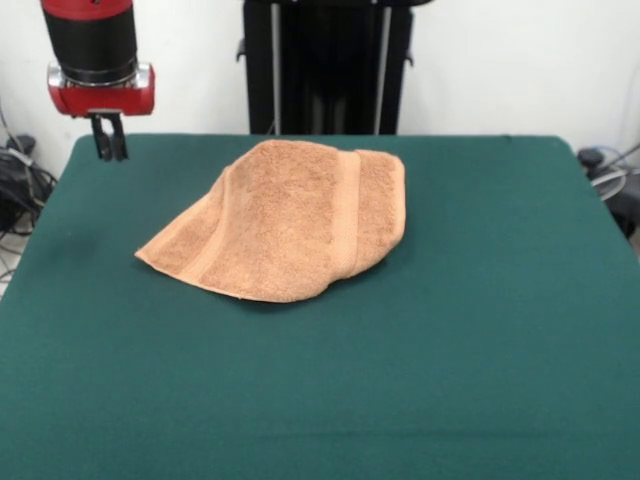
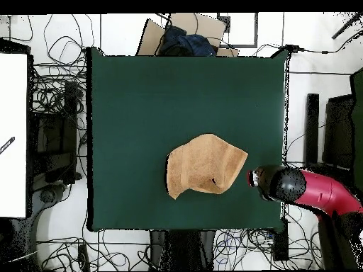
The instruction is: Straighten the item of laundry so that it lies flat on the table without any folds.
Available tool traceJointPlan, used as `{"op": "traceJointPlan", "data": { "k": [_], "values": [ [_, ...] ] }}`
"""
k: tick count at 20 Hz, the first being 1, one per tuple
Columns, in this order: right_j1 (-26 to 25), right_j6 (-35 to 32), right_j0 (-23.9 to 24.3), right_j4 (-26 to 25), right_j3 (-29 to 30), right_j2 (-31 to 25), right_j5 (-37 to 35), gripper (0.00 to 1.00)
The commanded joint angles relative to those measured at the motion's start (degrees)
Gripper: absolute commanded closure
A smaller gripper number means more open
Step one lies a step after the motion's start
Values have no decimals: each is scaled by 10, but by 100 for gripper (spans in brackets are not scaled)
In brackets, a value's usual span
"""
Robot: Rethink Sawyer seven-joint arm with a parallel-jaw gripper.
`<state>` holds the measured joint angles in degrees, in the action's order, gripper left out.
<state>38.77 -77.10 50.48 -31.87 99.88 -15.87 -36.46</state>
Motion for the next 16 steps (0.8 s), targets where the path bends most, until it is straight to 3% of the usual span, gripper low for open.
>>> {"op": "traceJointPlan", "data": {
  "k": [1,11,12,16],
  "values": [
    [-41,-1,-3,-11,36,-65,83,100],
    [-35,-19,-17,-1,64,-58,101,100],
    [-36,-23,-15,2,69,-58,106,0],
    [-35,-30,-18,4,73,-56,106,0]
  ]
}}
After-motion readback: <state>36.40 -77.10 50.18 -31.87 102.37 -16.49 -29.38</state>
